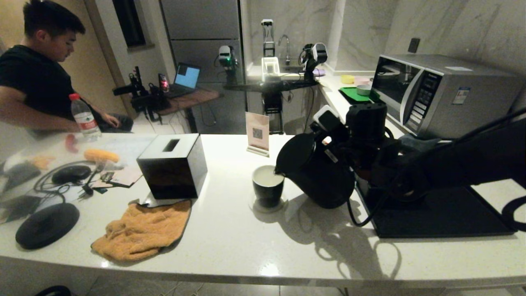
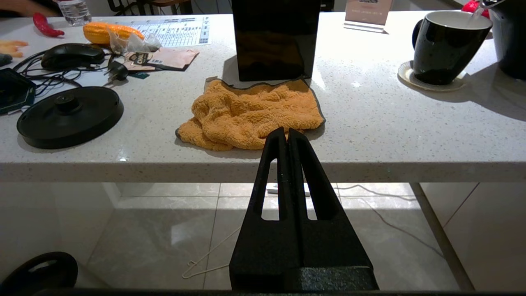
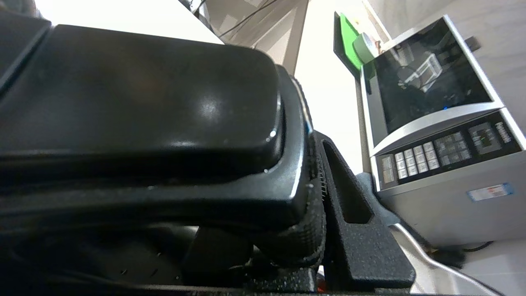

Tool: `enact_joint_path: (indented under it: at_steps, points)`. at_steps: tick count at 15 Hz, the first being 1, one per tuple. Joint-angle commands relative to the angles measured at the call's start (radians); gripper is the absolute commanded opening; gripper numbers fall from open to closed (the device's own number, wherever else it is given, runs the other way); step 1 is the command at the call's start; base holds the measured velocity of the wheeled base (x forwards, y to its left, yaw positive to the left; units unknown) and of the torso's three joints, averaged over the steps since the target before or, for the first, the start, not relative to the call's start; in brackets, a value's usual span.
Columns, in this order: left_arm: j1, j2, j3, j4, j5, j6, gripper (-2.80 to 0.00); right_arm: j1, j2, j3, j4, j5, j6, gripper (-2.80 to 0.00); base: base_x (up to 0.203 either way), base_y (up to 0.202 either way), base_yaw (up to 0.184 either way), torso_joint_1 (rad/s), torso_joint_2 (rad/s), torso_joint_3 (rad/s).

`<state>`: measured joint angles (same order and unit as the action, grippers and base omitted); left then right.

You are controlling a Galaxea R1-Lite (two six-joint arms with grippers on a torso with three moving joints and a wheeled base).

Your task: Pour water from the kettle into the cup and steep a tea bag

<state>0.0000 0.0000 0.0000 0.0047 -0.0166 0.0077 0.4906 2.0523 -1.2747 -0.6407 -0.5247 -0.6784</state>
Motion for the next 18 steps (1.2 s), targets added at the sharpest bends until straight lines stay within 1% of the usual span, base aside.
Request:
enact_joint_path:
  at_steps: [1, 5, 8, 10, 18]
  points:
    - [0.000, 0.000, 0.000, 0.000, 0.000, 0.000, -2.80, 0.000, 0.000, -0.002, -0.012, -0.003, -0.014, -2.80, 0.000, 0.000, 0.000, 0.000, 0.00, 0.000]
    - [0.000, 0.000, 0.000, 0.000, 0.000, 0.000, -2.80, 0.000, -0.001, -0.003, -0.014, -0.003, -0.046, -2.80, 0.000, 0.000, 0.000, 0.000, 0.00, 0.000]
    - [0.000, 0.000, 0.000, 0.000, 0.000, 0.000, -2.80, 0.000, -0.001, -0.004, -0.014, -0.003, -0.048, -2.80, 0.000, 0.000, 0.000, 0.000, 0.00, 0.000]
    - [0.000, 0.000, 0.000, 0.000, 0.000, 0.000, -2.80, 0.002, -0.003, -0.005, -0.016, -0.003, -0.069, -2.80, 0.000, 0.000, 0.000, 0.000, 0.00, 0.000]
    - [0.000, 0.000, 0.000, 0.000, 0.000, 0.000, -2.80, 0.001, 0.000, -0.026, -0.028, -0.003, -0.079, -2.80, 0.000, 0.000, 0.000, 0.000, 0.00, 0.000]
